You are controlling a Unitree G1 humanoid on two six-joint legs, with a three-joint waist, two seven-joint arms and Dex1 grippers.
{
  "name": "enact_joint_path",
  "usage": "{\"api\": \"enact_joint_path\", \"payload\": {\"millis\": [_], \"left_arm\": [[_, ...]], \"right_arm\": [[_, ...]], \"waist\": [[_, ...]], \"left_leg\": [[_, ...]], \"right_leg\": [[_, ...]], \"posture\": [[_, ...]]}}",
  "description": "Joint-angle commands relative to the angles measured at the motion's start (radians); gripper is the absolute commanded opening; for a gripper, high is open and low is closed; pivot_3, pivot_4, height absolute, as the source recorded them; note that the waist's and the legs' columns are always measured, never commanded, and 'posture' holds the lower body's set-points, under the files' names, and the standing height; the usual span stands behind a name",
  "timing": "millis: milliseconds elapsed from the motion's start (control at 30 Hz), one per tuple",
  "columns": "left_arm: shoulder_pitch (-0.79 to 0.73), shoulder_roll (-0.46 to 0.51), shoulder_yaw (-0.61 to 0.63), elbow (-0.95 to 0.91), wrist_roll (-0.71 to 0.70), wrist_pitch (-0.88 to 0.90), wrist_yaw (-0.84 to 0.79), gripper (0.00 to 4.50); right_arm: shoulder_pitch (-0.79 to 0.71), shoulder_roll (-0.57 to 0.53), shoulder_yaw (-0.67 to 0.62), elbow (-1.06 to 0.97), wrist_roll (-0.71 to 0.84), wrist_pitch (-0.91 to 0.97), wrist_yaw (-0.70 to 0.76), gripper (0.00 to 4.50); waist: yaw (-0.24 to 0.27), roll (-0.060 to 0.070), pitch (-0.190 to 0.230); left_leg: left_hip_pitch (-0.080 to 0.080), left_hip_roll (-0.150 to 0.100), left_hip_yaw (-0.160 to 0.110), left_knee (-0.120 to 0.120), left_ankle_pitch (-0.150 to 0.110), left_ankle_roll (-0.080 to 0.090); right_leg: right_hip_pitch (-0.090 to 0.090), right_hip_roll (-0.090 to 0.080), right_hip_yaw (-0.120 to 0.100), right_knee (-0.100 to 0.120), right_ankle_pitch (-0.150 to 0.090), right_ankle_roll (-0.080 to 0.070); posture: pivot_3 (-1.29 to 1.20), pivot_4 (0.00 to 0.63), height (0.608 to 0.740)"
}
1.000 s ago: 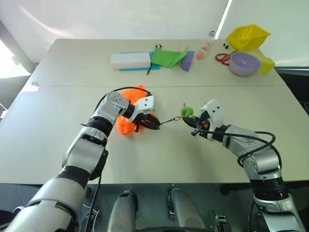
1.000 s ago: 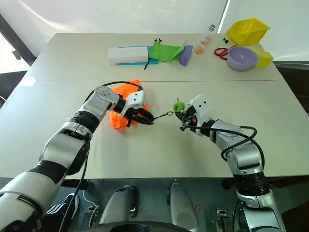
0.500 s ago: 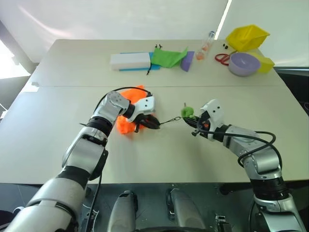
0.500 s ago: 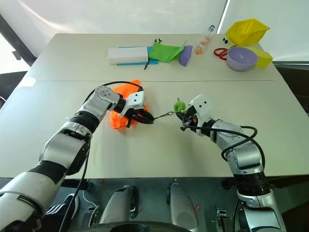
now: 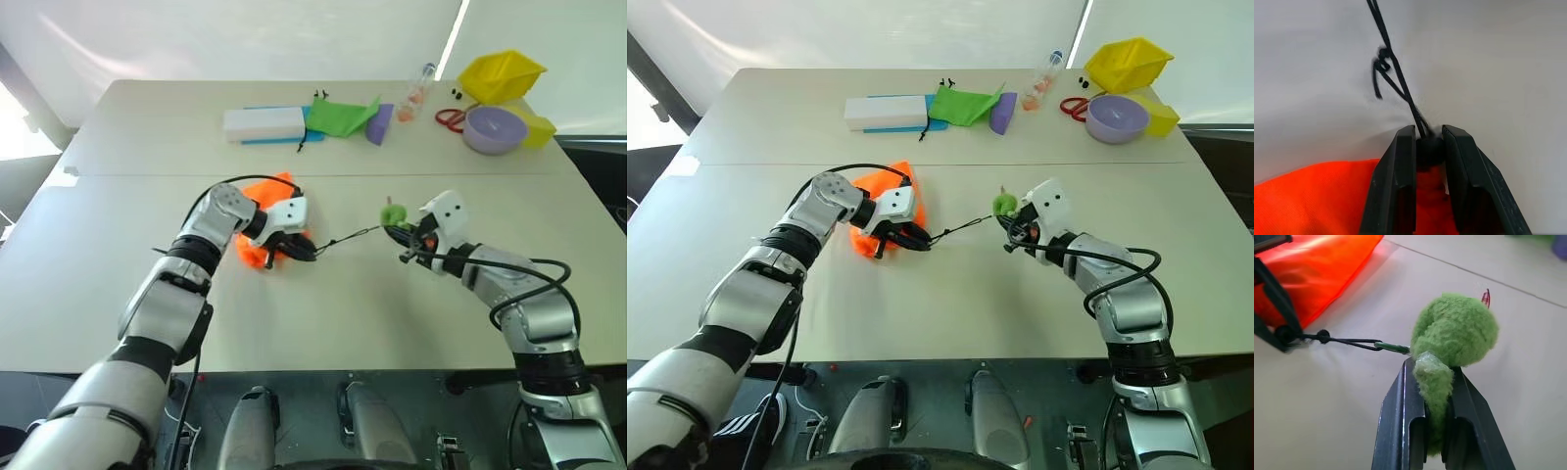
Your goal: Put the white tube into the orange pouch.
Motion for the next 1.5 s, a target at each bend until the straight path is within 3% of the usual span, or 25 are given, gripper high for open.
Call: {"api": "enact_joint_path", "payload": {"millis": [33,467,700,767,800,933,967,1033,1233,1500], "left_arm": [[0.018,0.043,-0.007,-0.032,0.008,-0.01,-0.037,0.73],[0.079,0.153,-0.003,-0.128,-0.009,-0.01,-0.09,0.73],[0.084,0.138,0.018,-0.15,-0.051,0.071,-0.084,0.73],[0.081,0.121,0.037,-0.157,-0.083,0.116,-0.087,1.38],[0.084,0.118,0.042,-0.169,-0.097,0.129,-0.096,1.7],[0.096,0.102,0.096,-0.232,-0.175,0.182,-0.099,3.74],[0.096,0.1,0.112,-0.248,-0.198,0.21,-0.1,4.33],[0.099,0.101,0.143,-0.278,-0.238,0.244,-0.098,4.33],[0.098,0.105,0.28,-0.355,-0.368,0.34,-0.005,4.33],[0.215,0.167,0.382,-0.502,-0.426,0.345,0.122,4.33]], "right_arm": [[-0.038,-0.012,-0.069,0.021,-0.011,-0.038,-0.034,0.0],[-0.095,-0.053,-0.108,0.217,-0.115,-0.126,-0.162,0.0],[-0.058,-0.045,-0.058,0.158,-0.079,-0.109,-0.063,0.0],[-0.037,-0.04,-0.046,0.122,-0.044,-0.091,-0.01,0.0],[-0.025,-0.037,-0.042,0.094,-0.021,-0.08,0.018,0.82],[0.006,-0.034,-0.037,0.026,0.015,-0.032,0.054,2.71],[0.012,-0.037,-0.039,0.015,0.02,-0.024,0.059,3.4],[0.026,-0.052,-0.034,-0.01,0.027,-0.023,0.09,4.35],[0.045,-0.082,-0.048,-0.041,0.024,-0.052,0.131,4.43],[-0.001,-0.069,-0.131,-0.024,0.062,-0.161,0.131,4.43]], "waist": [[-0.001,0.0,0.0],[0.003,0.0,0.0],[0.001,0.0,0.0],[0.0,0.0,0.0],[0.0,0.0,0.0],[-0.001,0.0,0.0],[0.0,0.0,0.0],[0.001,0.0,0.0],[0.0,0.0,0.0],[-0.004,0.0,0.0]], "left_leg": [[0.0,0.0,0.0,0.0,0.0,0.0],[0.0,0.0,0.0,0.0,0.0,0.0],[0.0,0.0,0.0,0.0,0.0,0.0],[0.0,0.0,0.0,0.0,0.0,0.0],[0.0,0.0,0.0,0.0,0.0,0.0],[0.0,0.0,0.0,0.0,0.0,0.0],[0.0,0.0,0.0,0.0,0.0,0.0],[0.0,0.0,0.0,0.001,0.0,0.0],[0.0,0.0,0.0,0.001,0.0,0.0],[0.002,0.0,0.0,0.0,0.0,0.0]], "right_leg": [[0.0,0.0,0.0,0.0,0.0,0.0],[0.0,0.0,0.0,0.0,0.0,0.0],[0.0,0.0,0.0,0.0,0.0,0.001],[0.001,0.0,0.0,0.0,0.0,0.001],[0.0,0.0,0.0,0.0,0.0,0.001],[0.001,0.0,0.0,0.0,0.0,0.001],[0.001,0.0,0.0,0.001,0.0,0.001],[0.001,0.0,0.0,0.001,0.0,0.001],[0.001,0.0,0.0,0.001,0.0,0.001],[0.001,0.0,0.0,0.001,0.0,0.001]], "posture": [[0.0,0.15,0.74],[0.0,0.15,0.74],[0.0,0.15,0.74],[0.0,0.15,0.74],[0.0,0.15,0.74],[0.0,0.15,0.74],[0.0,0.15,0.74],[0.0,0.15,0.74],[0.0,0.15,0.74],[0.0,0.15,0.74]]}}
